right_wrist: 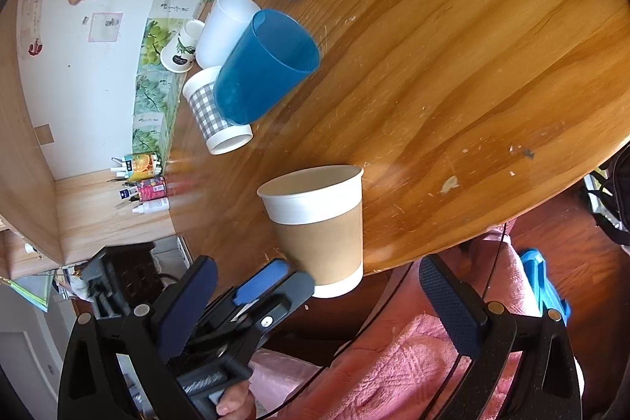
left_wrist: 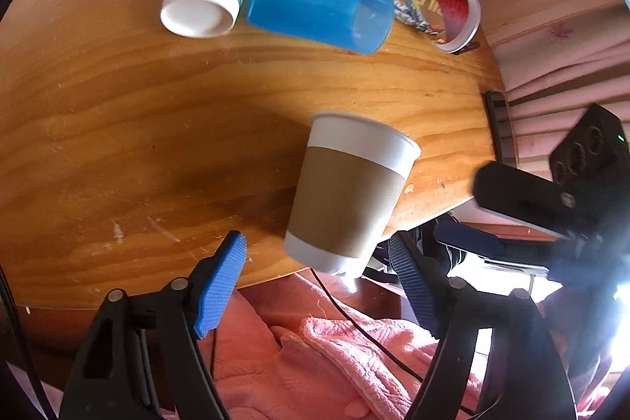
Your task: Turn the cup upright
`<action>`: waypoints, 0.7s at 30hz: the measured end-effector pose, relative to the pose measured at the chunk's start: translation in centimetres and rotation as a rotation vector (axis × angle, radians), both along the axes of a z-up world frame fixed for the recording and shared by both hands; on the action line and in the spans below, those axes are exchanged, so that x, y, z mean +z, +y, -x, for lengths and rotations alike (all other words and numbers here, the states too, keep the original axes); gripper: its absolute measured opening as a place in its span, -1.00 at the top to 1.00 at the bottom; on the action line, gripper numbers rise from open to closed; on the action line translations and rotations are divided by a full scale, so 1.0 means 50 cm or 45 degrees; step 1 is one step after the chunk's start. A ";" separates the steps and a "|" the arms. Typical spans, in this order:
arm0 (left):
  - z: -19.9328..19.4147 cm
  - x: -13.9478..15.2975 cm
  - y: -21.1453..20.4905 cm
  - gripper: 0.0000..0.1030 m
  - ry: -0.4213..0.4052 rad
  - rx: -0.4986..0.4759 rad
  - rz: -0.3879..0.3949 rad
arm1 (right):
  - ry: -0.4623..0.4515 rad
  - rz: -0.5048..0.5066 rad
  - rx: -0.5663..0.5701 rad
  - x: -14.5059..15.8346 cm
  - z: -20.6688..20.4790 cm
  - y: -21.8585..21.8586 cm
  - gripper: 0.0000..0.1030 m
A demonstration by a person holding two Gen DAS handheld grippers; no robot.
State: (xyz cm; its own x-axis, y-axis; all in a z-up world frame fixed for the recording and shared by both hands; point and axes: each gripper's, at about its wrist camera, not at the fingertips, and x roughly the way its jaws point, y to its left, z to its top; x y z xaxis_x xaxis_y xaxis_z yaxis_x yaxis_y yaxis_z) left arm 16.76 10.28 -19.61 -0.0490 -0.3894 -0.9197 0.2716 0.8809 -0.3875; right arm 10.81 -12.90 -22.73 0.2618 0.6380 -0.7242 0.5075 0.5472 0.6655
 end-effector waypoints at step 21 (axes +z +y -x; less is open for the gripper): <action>-0.020 0.089 0.062 -0.59 -0.389 -0.140 0.012 | -0.003 0.330 -0.084 -0.026 -0.035 0.081 -0.75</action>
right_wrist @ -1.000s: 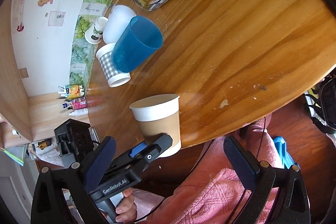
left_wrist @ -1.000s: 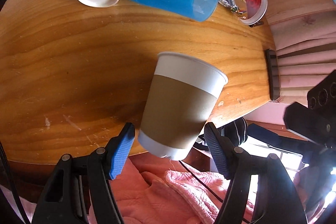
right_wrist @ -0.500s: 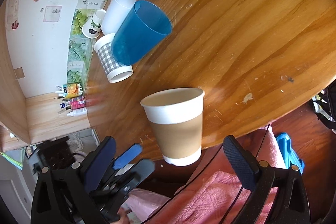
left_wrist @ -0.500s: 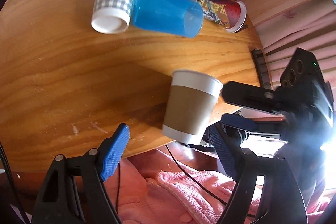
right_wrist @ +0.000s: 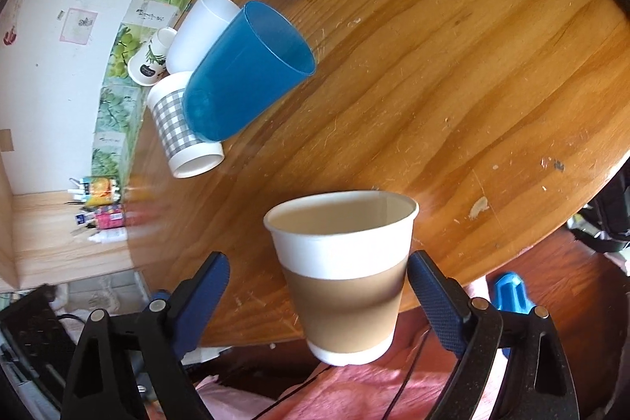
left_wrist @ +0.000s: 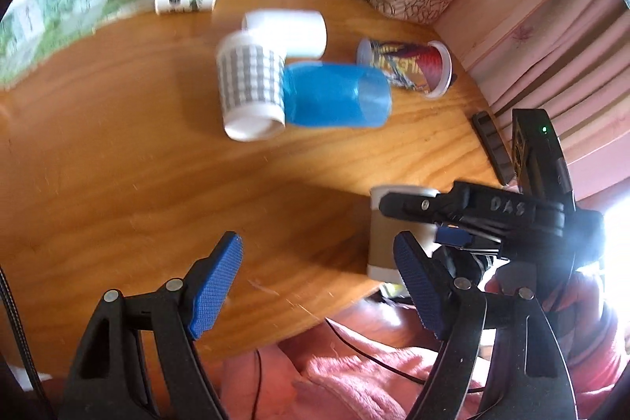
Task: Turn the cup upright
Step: 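Rotate the cup rim-up in the right gripper and lower it onto the desk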
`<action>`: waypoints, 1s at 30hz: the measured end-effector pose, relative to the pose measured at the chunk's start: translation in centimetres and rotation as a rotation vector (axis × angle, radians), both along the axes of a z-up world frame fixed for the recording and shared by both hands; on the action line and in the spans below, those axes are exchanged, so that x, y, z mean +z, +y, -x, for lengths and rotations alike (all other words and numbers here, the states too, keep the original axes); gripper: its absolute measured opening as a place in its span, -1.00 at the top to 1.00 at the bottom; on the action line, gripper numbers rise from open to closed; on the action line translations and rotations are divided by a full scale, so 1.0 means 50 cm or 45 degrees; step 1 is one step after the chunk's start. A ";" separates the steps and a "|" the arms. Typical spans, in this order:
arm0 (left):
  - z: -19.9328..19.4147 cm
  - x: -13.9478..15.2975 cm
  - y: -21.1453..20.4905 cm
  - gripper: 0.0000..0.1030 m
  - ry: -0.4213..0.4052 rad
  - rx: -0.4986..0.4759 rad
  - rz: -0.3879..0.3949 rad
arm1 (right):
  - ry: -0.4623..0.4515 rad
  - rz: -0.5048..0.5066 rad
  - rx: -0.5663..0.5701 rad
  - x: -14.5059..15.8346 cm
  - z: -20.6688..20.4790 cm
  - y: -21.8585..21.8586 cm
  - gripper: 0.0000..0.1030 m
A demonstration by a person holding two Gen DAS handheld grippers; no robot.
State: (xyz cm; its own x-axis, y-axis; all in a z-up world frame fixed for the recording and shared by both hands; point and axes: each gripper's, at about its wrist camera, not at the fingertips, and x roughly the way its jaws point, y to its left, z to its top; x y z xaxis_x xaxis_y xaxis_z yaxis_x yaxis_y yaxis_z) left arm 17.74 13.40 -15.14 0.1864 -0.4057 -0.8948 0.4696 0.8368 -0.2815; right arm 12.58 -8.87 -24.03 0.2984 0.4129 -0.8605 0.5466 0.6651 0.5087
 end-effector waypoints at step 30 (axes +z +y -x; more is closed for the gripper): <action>-0.059 0.057 0.095 -0.59 -0.353 -0.191 0.015 | -0.533 0.497 -0.153 0.078 -0.009 0.123 -0.34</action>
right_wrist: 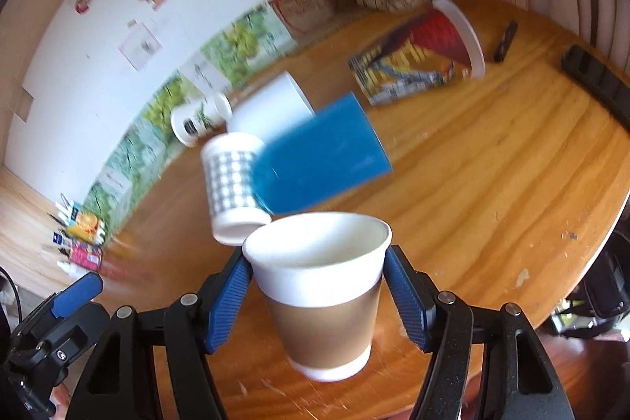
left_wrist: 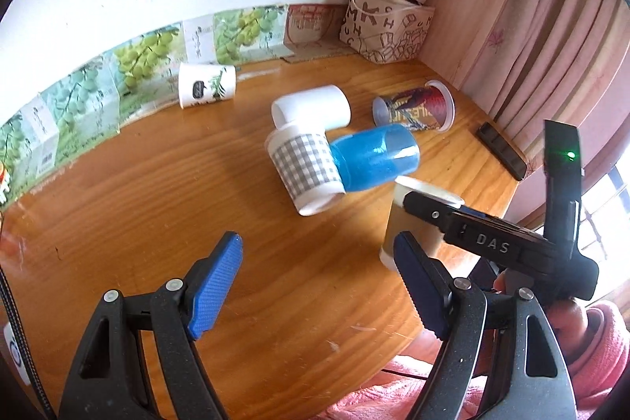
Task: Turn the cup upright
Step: 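Rotate the cup rim-up in the right gripper and lower it onto the desk, then open the right gripper and withdraw both tools from the upright cup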
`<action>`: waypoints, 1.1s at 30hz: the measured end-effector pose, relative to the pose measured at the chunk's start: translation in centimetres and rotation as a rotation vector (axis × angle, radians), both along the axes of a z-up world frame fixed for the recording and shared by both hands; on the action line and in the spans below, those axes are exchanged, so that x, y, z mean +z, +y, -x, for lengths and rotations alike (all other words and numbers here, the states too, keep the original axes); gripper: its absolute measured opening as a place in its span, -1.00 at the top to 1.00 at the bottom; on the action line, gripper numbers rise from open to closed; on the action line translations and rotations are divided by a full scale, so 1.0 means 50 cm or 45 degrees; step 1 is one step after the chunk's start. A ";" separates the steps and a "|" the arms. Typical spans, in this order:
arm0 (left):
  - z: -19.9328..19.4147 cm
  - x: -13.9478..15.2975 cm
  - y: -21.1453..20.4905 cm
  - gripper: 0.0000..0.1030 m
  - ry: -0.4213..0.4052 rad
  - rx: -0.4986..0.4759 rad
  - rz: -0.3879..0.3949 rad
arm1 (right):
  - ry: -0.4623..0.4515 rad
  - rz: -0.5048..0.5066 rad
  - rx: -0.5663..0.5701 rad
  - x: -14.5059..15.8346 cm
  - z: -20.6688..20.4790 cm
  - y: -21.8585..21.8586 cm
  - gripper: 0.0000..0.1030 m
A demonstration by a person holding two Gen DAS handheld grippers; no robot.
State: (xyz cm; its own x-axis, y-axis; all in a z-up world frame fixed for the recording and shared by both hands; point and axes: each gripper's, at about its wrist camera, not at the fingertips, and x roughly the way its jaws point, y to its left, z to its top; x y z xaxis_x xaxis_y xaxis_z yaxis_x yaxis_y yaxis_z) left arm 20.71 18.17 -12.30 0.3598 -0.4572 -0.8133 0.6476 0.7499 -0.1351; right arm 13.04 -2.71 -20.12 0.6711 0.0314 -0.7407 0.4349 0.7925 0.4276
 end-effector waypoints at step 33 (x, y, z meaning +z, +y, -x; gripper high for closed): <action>-0.044 0.030 0.095 -0.59 -0.011 0.194 0.111 | -0.112 0.430 0.643 0.056 0.061 0.162 -0.61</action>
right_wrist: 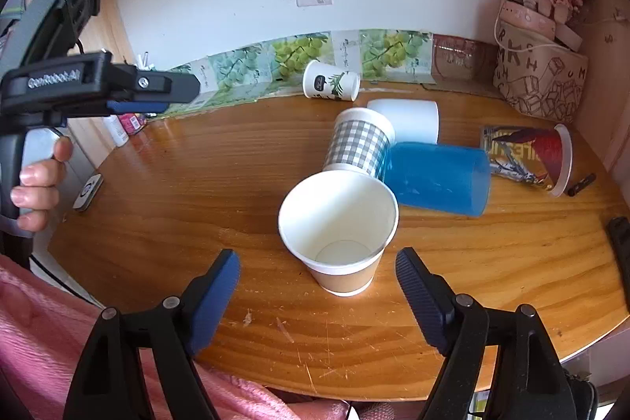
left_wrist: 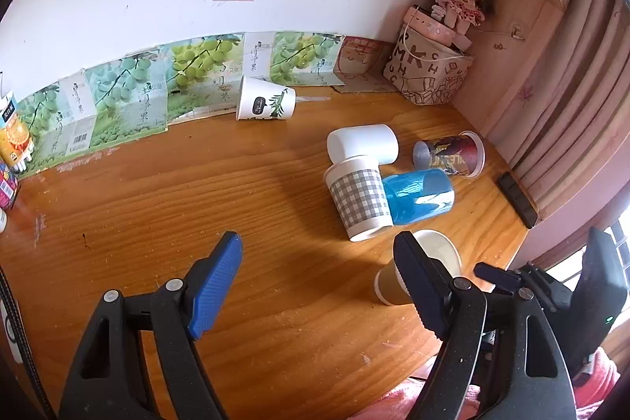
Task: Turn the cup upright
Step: 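Open the right gripper and withdraw both tools from the upright cup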
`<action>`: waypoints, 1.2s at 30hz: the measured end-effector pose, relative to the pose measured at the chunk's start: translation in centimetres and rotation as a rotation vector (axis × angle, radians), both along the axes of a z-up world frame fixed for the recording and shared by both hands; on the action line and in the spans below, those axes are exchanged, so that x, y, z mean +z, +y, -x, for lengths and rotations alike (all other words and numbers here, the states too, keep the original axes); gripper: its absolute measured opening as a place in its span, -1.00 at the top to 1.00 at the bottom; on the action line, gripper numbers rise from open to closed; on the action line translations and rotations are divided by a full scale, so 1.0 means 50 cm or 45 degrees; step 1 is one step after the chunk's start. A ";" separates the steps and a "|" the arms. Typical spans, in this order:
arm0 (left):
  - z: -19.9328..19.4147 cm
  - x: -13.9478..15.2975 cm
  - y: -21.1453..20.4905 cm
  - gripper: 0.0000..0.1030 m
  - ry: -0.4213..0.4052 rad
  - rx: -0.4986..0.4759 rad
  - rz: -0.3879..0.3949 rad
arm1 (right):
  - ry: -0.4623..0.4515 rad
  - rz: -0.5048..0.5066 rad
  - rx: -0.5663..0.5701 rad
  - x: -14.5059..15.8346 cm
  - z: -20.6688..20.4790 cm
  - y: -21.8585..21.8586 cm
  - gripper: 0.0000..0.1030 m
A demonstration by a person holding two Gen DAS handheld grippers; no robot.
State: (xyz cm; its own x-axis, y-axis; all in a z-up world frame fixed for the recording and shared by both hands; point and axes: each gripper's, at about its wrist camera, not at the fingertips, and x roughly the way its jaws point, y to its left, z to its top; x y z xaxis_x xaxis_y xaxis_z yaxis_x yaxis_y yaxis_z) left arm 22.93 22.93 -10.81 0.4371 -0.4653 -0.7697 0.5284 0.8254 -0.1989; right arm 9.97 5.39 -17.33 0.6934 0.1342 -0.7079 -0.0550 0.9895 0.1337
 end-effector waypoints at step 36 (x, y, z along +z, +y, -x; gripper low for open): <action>0.328 0.214 -0.168 -0.99 -0.496 0.685 0.028 | -0.388 0.030 0.067 0.324 0.150 -0.188 -1.00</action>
State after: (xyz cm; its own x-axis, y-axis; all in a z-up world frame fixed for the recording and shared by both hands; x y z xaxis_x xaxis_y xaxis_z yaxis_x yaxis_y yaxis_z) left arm 6.53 14.53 -0.11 0.8571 -0.1183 -0.5015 0.0804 0.9921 -0.0966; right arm 2.50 -4.00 -1.11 0.8668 0.1619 -0.4717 -0.1405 0.9868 0.0806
